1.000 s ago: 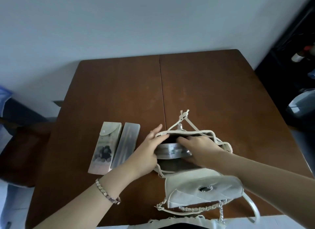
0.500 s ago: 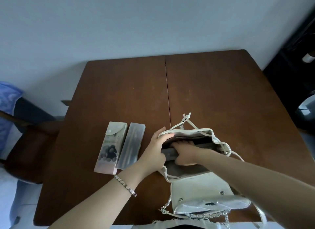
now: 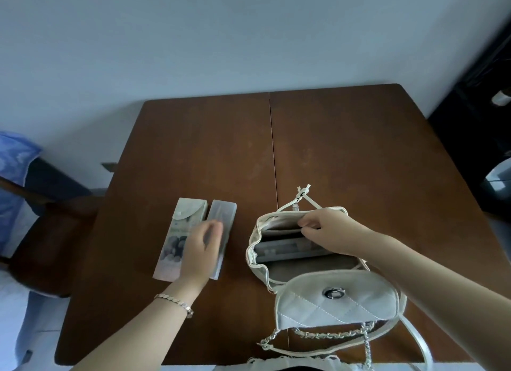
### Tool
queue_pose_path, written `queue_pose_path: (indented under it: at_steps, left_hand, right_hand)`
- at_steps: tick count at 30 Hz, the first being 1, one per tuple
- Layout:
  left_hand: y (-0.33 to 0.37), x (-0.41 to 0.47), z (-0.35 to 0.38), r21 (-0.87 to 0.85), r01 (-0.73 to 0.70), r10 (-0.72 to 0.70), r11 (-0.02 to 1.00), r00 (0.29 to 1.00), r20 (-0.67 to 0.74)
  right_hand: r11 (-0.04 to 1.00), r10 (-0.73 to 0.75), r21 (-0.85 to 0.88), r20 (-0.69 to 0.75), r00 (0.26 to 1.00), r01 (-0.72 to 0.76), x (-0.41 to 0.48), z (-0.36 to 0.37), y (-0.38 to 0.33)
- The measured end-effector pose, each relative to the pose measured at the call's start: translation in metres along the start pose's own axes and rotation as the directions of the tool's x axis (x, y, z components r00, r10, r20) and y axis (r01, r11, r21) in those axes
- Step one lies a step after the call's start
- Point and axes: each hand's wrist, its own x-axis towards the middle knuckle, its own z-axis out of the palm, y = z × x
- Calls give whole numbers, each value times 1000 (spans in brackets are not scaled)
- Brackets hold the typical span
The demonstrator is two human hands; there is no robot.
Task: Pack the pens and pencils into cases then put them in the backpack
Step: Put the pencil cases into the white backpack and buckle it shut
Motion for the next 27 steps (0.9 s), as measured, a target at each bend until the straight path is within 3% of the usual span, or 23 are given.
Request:
queue_pose_path:
  at_steps: [1,3,4,6,10,11,12,13,14,15,16,17,18,20,23,27]
  left_hand:
    - [-9,5,0,212,21,-16,977,1000,-24]
    - [-18,8,3,614,100,-164,783,985,48]
    - [-18,7,5,733,119,-252,670,965,74]
    - [-13,3,10,818,121,-337,562,937,92]
    - [-24,3,22,741,305,-467,599,884,14]
    - [-24,7,25,661,365,-501,656,865,20]
    - [-14,8,26,730,264,-506,631,853,129]
    - [-6,14,27,555,431,-550,711,833,59]
    - [-1,11,22,526,359,-527,771,824,209]
    - [29,22,18,131,621,-634,772,767,100]
    - [38,19,8,352,377,-462,857,865,198]
    - [58,17,-1,326,389,-464,862,864,194]
    - [66,20,0,335,287,-353,897,923,155]
    - [107,7,-15,228,150,-192,962,965,177]
    - [151,-13,-15,321,-67,-2,945,978,209]
    - [147,-25,0,395,-187,98,900,967,236]
  right_hand:
    - [1000,11,17,-3,1000,-11,-1,-1,-1]
    - [999,17,42,20,1000,-18,-3,0,-4]
    - [999,17,42,35,999,-19,-5,0,-6]
    - [999,18,40,46,999,-20,-7,0,-10]
    - [998,21,54,42,999,-23,-10,-3,-14]
    - [998,23,59,46,999,-25,-10,-3,-13]
    - [997,24,72,49,998,-28,-10,-2,-12]
    - [995,31,90,55,998,-35,-10,-2,-10]
    - [992,39,118,60,997,-46,-9,-2,-9]
    - [984,50,168,64,997,-60,-7,-1,-7]
    - [964,59,256,66,996,-74,-5,-1,-7]
    - [921,70,377,79,994,-95,-4,-1,-9]
    - [860,78,496,109,991,-122,-3,-2,-14]
    - [736,51,657,183,982,-161,-4,-6,-26]
    - [617,-72,780,193,979,-108,-9,-10,-38]
    - [329,-102,944,3,995,31,-20,-15,-39]
